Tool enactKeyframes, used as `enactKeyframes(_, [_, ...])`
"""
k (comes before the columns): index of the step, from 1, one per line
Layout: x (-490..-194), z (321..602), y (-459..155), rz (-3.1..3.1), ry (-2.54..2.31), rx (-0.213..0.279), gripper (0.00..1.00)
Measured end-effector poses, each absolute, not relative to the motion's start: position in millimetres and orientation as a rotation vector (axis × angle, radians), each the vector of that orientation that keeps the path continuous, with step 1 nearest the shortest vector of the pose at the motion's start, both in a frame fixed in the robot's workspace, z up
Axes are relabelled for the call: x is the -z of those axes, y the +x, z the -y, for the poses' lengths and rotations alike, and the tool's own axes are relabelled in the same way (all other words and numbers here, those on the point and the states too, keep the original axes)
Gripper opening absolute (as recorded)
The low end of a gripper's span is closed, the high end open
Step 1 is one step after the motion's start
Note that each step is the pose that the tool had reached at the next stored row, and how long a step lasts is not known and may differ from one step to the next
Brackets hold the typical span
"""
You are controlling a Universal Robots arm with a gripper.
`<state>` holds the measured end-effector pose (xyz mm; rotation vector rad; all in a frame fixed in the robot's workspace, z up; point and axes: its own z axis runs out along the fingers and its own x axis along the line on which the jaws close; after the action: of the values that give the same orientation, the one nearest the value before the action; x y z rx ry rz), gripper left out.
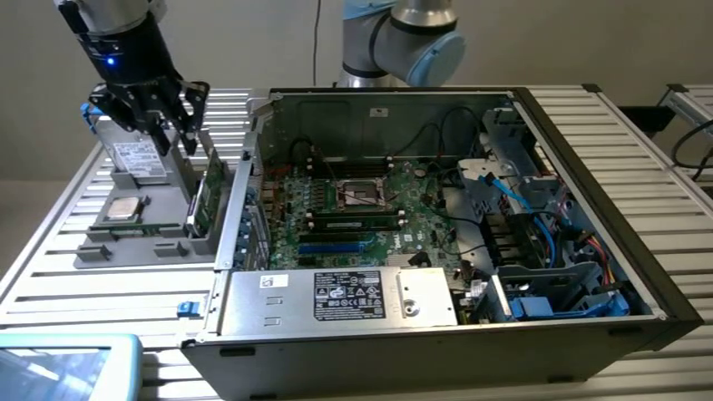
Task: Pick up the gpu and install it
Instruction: 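Pick up the gpu and move the gpu toward the slot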
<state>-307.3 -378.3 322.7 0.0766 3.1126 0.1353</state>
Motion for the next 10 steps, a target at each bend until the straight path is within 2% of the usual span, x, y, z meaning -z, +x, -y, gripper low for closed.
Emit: enactKeyframes(10, [-305,385,-309,-3.111,0.077,-0.15,0.44])
